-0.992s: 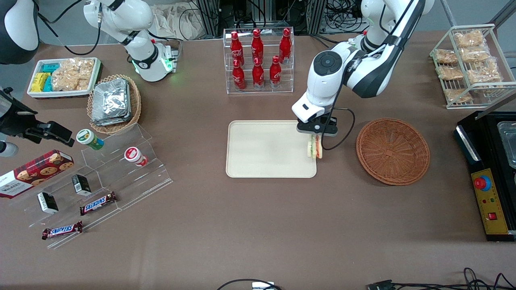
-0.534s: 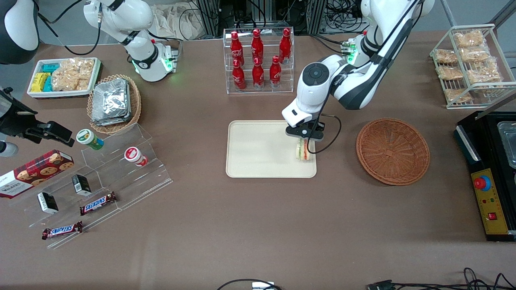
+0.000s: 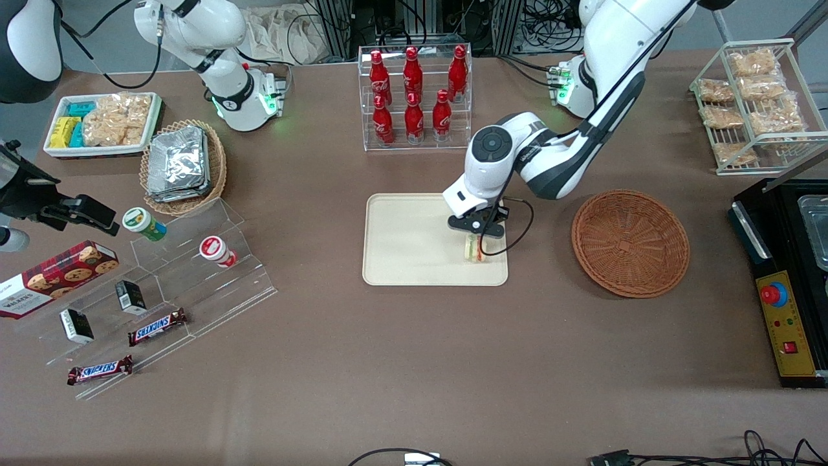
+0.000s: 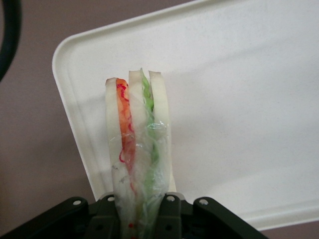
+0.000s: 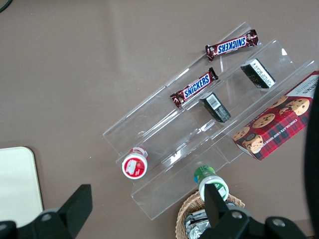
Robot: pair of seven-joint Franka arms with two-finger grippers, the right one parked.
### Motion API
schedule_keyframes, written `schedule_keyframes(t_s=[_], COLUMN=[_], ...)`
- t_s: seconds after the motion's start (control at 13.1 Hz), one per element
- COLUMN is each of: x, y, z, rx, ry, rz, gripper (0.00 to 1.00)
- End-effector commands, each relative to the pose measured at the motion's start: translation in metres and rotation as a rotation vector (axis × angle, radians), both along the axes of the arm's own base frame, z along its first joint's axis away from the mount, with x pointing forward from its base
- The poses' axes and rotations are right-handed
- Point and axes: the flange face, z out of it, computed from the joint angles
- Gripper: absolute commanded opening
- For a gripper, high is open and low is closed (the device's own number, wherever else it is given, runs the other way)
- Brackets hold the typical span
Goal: Place sandwich from basket to tray
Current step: 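Lower the held sandwich onto the tray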
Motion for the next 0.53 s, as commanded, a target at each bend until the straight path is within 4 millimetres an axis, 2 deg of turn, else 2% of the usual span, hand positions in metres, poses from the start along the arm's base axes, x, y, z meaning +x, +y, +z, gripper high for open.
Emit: schedule_keyframes(t_s=[0.0,0.15,0.23,0.46], x=[0.0039,0.0011,0.001,0.0027], y=[-0.0103,-0.0103,-0.0101,-0.0101], z=[-0.0227,-0.027,-0.0271,-0.0246], rx=[0.011,0.016,0.017,0.02], ry=[-0.012,-0.009,-0.007,-0.014], rz=[0.012,0.012,0.016,0.047], gripper=[0.12,0.15,0.22,0.97])
